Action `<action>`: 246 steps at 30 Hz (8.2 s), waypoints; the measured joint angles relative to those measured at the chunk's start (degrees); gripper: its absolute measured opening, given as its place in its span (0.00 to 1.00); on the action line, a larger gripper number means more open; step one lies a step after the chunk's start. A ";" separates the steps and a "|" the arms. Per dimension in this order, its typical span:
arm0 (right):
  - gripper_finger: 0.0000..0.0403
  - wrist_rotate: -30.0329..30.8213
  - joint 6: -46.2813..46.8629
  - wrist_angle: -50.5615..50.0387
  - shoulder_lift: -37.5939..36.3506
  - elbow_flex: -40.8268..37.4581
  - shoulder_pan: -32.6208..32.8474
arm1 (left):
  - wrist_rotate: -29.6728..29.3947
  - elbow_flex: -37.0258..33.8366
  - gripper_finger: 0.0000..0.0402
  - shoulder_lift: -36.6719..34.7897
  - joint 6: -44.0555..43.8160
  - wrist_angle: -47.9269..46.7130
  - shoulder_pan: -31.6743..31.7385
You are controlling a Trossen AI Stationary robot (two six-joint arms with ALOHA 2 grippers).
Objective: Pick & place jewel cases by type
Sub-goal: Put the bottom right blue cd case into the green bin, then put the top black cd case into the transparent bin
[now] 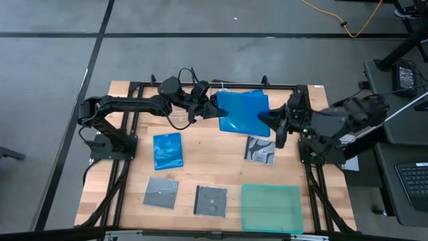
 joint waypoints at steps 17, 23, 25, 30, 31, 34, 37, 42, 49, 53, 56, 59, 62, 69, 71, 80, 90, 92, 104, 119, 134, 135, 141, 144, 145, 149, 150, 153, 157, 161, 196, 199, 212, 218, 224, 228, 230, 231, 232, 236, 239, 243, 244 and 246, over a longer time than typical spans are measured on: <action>0.23 -16.04 1.53 -27.88 -0.82 14.97 -7.90 | 2.22 -0.52 0.06 0.13 3.76 -10.37 -2.09; 0.42 -32.69 -1.87 -30.93 0.86 13.05 -17.19 | 4.45 -0.50 0.06 0.11 5.16 -14.70 -3.60; 0.48 -37.47 -3.49 -30.95 1.38 12.50 -20.27 | 5.08 -0.50 0.06 0.11 6.10 -17.60 -3.96; 0.57 -49.18 -9.07 -30.62 5.18 11.86 -26.41 | 4.99 -0.48 0.06 0.11 9.99 -24.06 -4.92; 0.58 -51.30 -9.97 -30.56 6.23 11.83 -27.56 | 4.69 -0.48 0.06 0.11 10.99 -25.62 -5.21; 0.58 -57.76 -12.43 -30.58 8.49 11.88 -30.79 | 3.63 -0.48 0.06 0.11 13.11 -28.77 -5.89; 0.58 -64.07 -15.29 -30.34 11.58 11.90 -32.98 | 3.32 -0.48 0.06 0.11 13.76 -29.43 -6.71; 0.58 -70.02 -19.42 -28.80 16.20 11.88 -35.03 | 2.38 -0.46 0.06 0.11 13.79 -29.32 -7.85; 0.58 -76.62 -22.56 -28.54 21.80 11.82 -35.71 | 2.12 -0.44 0.06 0.11 13.77 -29.33 -9.07; 0.58 -79.51 -22.90 -28.56 24.03 11.84 -35.69 | 1.99 -0.44 0.06 0.11 13.48 -29.33 -9.01; 0.54 -80.73 -23.12 -28.49 24.25 11.84 -35.69 | 2.02 -0.44 0.06 0.11 13.45 -29.30 -9.03; 0.49 -80.76 -23.26 -28.46 24.42 11.86 -35.69 | 2.04 -0.43 0.06 0.11 13.42 -29.30 -8.99; 0.40 -80.76 -23.43 -28.48 24.42 11.86 -35.69 | 2.02 -0.42 0.06 0.11 13.36 -29.30 -8.96; 0.12 -81.20 -23.81 -28.87 24.42 11.82 -35.73 | 2.26 -0.37 0.10 0.08 13.49 -29.02 -8.50; 0.11 -81.21 -23.82 -28.86 24.44 11.78 -35.82 | 2.50 -0.37 0.11 0.04 13.46 -28.76 -8.17; 0.11 -81.98 -26.03 -29.80 24.37 11.91 -35.68 | 13.99 -0.39 0.21 -0.04 7.58 -22.38 -6.75; 0.11 -79.90 -25.75 -33.65 23.00 12.12 -35.80 | 28.19 -0.37 0.32 -0.46 0.87 -22.44 -7.14; 0.11 -79.54 -25.71 -36.03 22.26 12.13 -35.64 | 28.45 -0.37 0.33 -0.47 0.22 -22.41 -6.66; 0.12 -82.87 -20.22 -35.25 20.33 12.15 -27.32 | 27.48 -0.37 0.33 -4.71 -0.22 -22.12 -2.91; 0.12 -86.34 -8.80 -34.87 20.33 5.44 -8.83 | 25.89 -0.37 0.32 -13.02 -0.22 -22.37 5.30; 0.13 -95.62 -12.16 -11.68 20.35 -19.97 -5.90 | 24.46 -0.37 0.32 -13.88 0.21 -22.40 7.54; 0.13 -95.62 -12.28 -10.63 20.35 -21.17 -5.90 | 24.46 -0.37 0.32 -13.88 0.22 -22.40 7.54; 0.13 -95.03 -10.47 -0.42 20.37 -28.99 -5.92 | 23.17 -0.37 0.32 -13.88 0.51 -22.41 6.45; 0.13 -94.34 -8.55 4.19 20.37 -33.15 -5.92 | 22.96 -0.37 0.32 -13.88 0.72 -22.40 5.62; 0.13 -93.99 -7.69 5.49 20.37 -34.44 -5.92 | 22.94 -0.37 0.32 -13.88 0.74 -22.42 5.28; 0.13 -93.51 -5.94 8.62 20.37 -38.59 -5.92 | 22.93 -0.37 0.32 -13.87 0.87 -22.41 4.52; 0.13 -93.53 -5.69 9.71 20.37 -39.50 -5.92 | 22.94 -0.38 0.32 -13.86 0.85 -22.40 4.48; 0.13 -93.53 -4.15 13.46 20.37 -42.37 -5.89 | 22.95 -0.37 0.32 -13.86 0.87 -22.41 4.48; 0.13 -93.54 -0.72 21.71 20.37 -46.28 -5.46 | 22.93 -0.39 0.32 -13.86 0.87 -22.42 4.48; 0.13 -93.56 1.66 27.45 20.37 -49.68 -5.38 | 22.76 -0.39 0.32 -13.86 0.85 -22.42 4.48; 0.46 -89.62 7.52 22.69 20.37 -50.99 -5.35 | 18.26 -0.39 0.32 -13.77 7.35 -27.64 4.48; 0.46 -86.99 5.35 15.00 20.37 -48.05 -5.35 | 18.28 -0.39 0.32 -13.77 7.39 -27.64 4.48; 0.46 -58.60 0.76 -26.59 20.39 -21.84 -5.33 | 18.45 -0.39 0.32 -13.77 8.39 -27.60 4.48; 0.46 -35.71 8.73 -32.86 19.44 -11.23 -5.33 | 18.91 -0.40 0.32 -13.77 8.40 -29.02 4.48; 0.46 -21.41 17.56 -33.65 16.14 -11.06 -6.44 | 18.35 -0.42 0.32 -13.77 13.00 -36.39 4.23; 0.45 -21.47 20.99 -35.06 14.29 -14.89 -8.43 | 16.23 -0.46 0.32 -13.77 19.86 -44.44 4.22; 0.43 -23.51 20.74 -34.75 13.48 -17.88 -9.72 | 14.84 -0.46 0.32 -13.77 23.94 -47.35 4.22; 0.41 -25.19 20.53 -34.44 12.99 -19.67 -10.52 | 13.95 -0.46 0.32 -13.77 25.49 -48.51 4.22; 0.38 -26.80 20.39 -34.31 12.57 -21.57 -11.25 | 13.03 -0.46 0.32 -13.77 26.68 -49.30 4.27; 0.27 -32.11 20.13 -29.97 9.51 -30.90 -13.51 | 10.91 -0.46 0.32 -13.77 28.21 -50.10 4.28; 0.16 -34.11 19.81 -22.68 6.21 -38.60 -14.56 | 10.81 -0.46 0.32 -13.77 28.00 -49.92 4.28; 0.02 -35.84 19.61 -14.34 1.08 -48.56 -15.86 | 10.35 -0.46 0.32 -13.77 27.89 -49.89 4.28; 0.02 -36.18 19.89 -12.54 -0.17 -50.91 -16.20 | 9.61 -0.46 0.32 -13.77 27.85 -49.89 4.26; 0.03 -36.87 20.68 -9.90 -2.46 -55.03 -16.94 | 7.60 -0.46 0.32 -13.77 27.40 -49.89 3.92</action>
